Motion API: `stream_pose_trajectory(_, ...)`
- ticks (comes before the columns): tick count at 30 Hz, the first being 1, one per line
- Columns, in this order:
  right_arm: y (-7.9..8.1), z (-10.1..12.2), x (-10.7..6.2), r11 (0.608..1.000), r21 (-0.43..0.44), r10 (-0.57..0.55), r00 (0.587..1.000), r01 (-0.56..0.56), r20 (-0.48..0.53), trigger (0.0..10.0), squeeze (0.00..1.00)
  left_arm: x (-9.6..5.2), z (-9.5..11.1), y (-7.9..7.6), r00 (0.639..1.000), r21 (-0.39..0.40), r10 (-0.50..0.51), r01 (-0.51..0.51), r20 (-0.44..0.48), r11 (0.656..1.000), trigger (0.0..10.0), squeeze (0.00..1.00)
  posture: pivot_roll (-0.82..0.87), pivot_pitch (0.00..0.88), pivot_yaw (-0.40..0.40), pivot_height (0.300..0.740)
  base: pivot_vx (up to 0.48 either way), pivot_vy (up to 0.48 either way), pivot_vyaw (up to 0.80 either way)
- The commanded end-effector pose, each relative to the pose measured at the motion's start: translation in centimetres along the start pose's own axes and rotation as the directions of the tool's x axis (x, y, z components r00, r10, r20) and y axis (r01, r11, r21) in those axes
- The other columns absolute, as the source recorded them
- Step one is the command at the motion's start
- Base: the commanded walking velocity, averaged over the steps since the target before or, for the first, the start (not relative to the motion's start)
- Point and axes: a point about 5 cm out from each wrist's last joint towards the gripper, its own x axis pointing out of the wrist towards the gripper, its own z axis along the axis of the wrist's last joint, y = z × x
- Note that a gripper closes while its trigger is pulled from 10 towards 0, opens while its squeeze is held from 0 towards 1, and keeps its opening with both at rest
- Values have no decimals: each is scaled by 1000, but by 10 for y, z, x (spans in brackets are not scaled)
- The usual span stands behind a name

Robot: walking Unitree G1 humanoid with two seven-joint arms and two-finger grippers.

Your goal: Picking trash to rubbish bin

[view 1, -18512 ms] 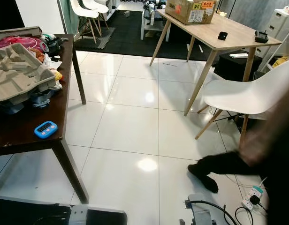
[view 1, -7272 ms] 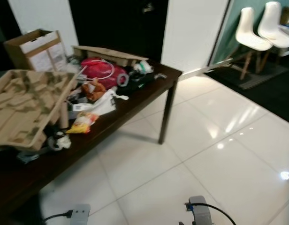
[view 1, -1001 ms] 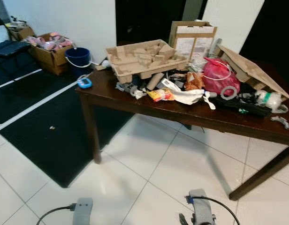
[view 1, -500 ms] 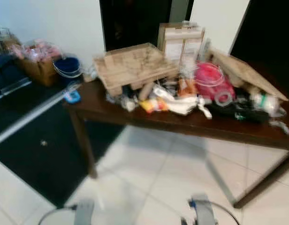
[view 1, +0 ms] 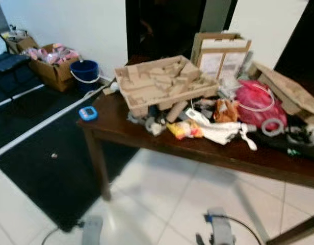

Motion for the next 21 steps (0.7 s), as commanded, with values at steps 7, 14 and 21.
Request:
stream_pose_trajectory(7, 4, -3, 0, 999, 17, 26, 1000, -27, 4, 10000, 0, -1, -12, 0, 999, -4, 7, -7, -38, 1000, 10000, 0, -18, 35, -23, 740, 249, 0, 0)
stream_pose_trajectory(14, 7, 0, 0, 995, 26, 92, 996, -92, 22, 10000, 0, -2, -12, 2, 999, -2, 16, -16, -43, 1000, 10000, 0, -17, 25, -22, 740, 0, 0, 0)
stream_pose_trajectory(21, 22, 13, -1, 943, -2, 333, 940, -333, 70, 10000, 0, -2, -15, 2, 999, -9, 14, -15, -49, 1000, 10000, 0, -19, 21, -20, 740, 0, 0, 0)
